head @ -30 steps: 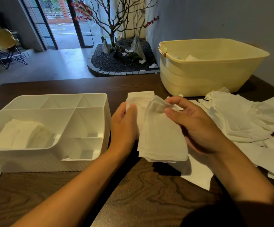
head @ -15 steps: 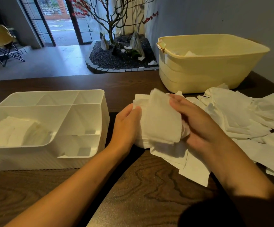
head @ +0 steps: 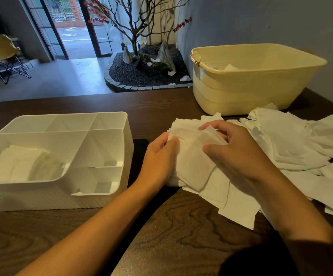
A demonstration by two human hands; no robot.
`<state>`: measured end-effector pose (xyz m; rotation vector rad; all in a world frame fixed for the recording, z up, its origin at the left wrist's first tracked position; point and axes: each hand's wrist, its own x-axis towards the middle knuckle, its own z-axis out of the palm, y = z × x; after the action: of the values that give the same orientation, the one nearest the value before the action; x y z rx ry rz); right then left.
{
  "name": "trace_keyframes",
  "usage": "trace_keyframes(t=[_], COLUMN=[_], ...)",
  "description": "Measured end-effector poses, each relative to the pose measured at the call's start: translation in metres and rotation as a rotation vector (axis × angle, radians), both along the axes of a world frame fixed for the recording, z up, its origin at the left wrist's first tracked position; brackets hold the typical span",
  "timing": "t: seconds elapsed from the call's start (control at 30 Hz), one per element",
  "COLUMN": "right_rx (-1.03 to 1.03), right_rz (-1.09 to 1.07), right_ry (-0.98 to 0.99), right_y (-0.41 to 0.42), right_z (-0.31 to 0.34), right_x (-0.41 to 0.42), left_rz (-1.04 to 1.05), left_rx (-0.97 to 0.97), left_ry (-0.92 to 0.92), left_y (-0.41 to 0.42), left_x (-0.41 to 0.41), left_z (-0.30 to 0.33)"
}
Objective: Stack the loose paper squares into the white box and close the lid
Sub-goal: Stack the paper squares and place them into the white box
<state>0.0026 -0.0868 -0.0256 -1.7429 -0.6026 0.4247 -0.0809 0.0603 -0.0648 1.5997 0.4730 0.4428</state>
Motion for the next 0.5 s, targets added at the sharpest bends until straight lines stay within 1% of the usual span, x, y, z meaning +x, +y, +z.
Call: trace_keyframes(t=[0.07, 0.17, 0.23, 0.3, 0.4, 0.5], right_rx=[0.036, 0.095, 0.101, 0.061, -0.018, 0.041], right_rz=[0.07, 0.328, 0.44, 0.391, 0.199, 0.098], right_ry=[0.016, 0.113, 0.078, -0.055, -0.274, -0.346], right_y=[-0.003, -0.007, -0.008, -0.004, 0.003, 0.006], right_z=[0.002, 0.007, 0.011, 0.009, 0.002, -0.004], right_x=[0.0, 0.001, -0.001, -0.004, -0.01, -0.01], left_rz=[-0.017, -0.018, -0.031, -0.07, -0.144, -0.196], left_rx=[0.005, -0.021, -0.044, -0.044, -0.005, 0.034], left_ry=[-0.003, -0.045, -0.06, -0.061, -0.046, -0.025], left_y=[-0.001, -0.001, -0.001, 0.001, 0.0, -0.004], left_x=[-0.001, -0.001, -0.002, -0.002, -0.003, -0.004], left_z=[0.001, 0.002, 0.003, 0.004, 0.005, 0.005])
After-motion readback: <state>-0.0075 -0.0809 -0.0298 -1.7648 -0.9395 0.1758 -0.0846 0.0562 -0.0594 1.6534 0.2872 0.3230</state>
